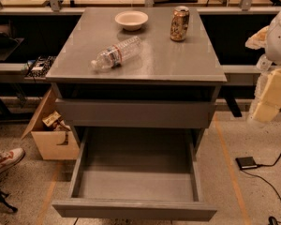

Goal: Place water bottle into middle drawer

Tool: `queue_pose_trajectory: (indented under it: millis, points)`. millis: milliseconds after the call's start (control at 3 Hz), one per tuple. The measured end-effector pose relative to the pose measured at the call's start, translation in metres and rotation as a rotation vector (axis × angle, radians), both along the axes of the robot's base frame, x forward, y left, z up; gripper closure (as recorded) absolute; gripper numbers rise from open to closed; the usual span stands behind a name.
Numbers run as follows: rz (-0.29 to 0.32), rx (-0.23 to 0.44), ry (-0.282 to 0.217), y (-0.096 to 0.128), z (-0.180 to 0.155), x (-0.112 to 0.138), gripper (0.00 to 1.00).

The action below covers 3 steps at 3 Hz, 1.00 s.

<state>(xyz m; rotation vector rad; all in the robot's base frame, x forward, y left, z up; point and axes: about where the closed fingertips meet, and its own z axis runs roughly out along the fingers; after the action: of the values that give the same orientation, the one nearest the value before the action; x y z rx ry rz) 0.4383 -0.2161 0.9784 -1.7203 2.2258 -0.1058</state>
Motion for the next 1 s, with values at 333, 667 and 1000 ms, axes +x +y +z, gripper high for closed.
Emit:
queue_pose_trajectory:
  millis: [333,667,1000]
  points:
    - [0.002,0.000,-0.003,0.001,0.001,0.001,0.00]
    - [0.102,-0.014,-0.017,0.030,0.005,0.030,0.00]
    - [0.277,-0.055,-0.041,0.086,0.007,0.083,0.00]
